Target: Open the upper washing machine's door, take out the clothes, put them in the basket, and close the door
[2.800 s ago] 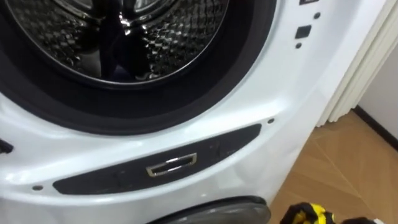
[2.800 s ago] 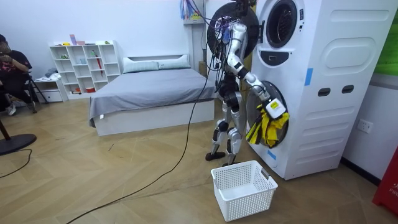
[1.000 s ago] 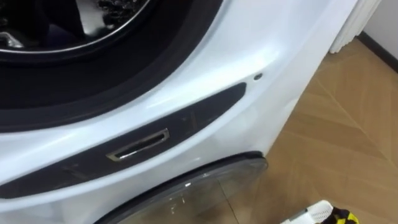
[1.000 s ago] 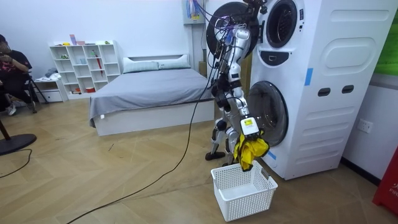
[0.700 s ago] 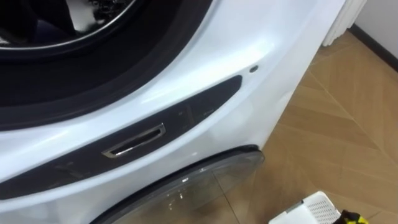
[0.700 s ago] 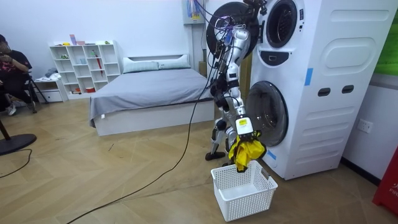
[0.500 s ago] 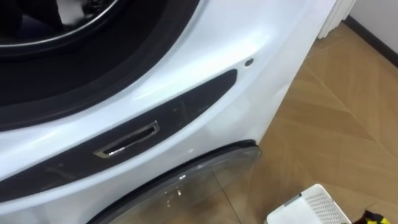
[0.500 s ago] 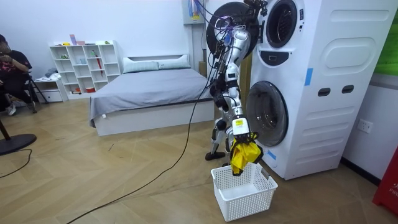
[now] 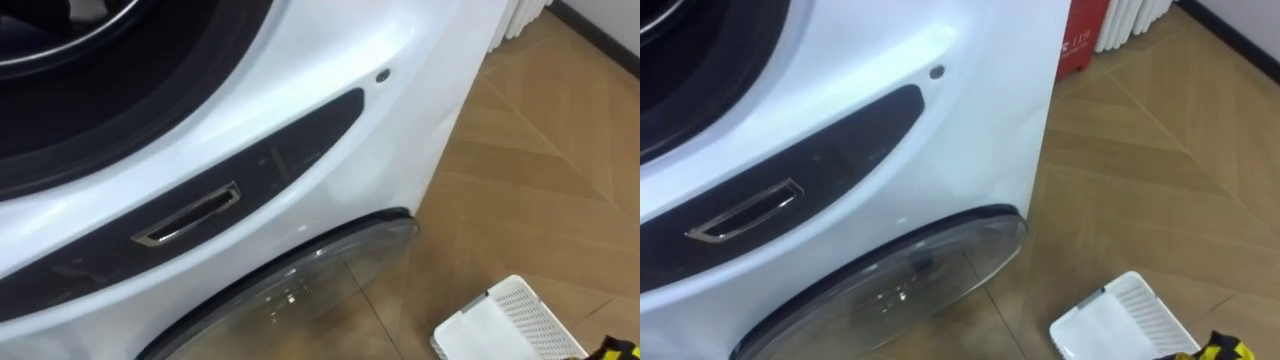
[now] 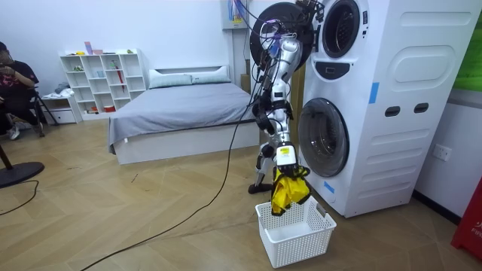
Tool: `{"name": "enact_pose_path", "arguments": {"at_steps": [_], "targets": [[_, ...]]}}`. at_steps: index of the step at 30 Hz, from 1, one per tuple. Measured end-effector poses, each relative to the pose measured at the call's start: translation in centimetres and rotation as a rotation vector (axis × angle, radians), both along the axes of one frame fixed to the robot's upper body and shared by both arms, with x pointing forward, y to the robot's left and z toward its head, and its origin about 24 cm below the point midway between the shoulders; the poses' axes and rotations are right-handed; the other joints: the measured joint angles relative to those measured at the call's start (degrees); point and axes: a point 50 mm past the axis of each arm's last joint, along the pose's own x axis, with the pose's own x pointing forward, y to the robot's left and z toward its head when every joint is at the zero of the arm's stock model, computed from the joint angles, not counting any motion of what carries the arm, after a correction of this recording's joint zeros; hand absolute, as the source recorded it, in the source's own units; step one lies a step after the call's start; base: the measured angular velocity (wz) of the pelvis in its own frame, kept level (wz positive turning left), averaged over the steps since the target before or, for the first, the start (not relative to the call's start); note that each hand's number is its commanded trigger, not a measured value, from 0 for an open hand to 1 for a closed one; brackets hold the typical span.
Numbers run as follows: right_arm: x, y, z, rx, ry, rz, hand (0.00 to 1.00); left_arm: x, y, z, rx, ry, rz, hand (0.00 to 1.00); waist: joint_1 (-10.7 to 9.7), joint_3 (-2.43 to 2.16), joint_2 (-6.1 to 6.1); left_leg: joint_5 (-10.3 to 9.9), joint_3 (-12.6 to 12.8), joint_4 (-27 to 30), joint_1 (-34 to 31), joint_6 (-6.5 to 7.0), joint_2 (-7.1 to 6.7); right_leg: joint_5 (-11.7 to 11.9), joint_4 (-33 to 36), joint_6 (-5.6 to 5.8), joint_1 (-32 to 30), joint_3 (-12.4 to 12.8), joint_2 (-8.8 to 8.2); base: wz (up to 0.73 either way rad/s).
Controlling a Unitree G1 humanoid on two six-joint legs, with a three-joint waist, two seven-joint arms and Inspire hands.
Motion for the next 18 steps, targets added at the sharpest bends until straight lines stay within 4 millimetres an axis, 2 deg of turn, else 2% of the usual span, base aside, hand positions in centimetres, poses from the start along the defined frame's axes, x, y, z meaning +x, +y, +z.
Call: {"name": "enact_pose_path", "arguments": {"at_steps": [8, 18], "targets": [[0.09, -0.44, 0.35, -0.032, -0.007, -0.046, 0.00, 0.21, -0.58, -0.07, -0.005, 0.001, -0.039, 0.00, 0.4, -0.01, 1.11, -0.2, 0.3, 0.3, -0.2, 0.25, 0.02, 0.0, 0.2, 0.04, -0.2, 0.0, 0.12, 0.00], [-0.13, -0.95, 0.58, -0.042, -0.005, -0.058, 0.00, 0.27, -0.56, -0.06, -0.005, 0.001, -0.039, 0.00, 0.1, -0.05, 1.14, -0.2, 0.1, 0.2, -0.1, 0.26, -0.07, 0.0, 0.3, 0.06, -0.2, 0.0, -0.02, 0.00]]}}
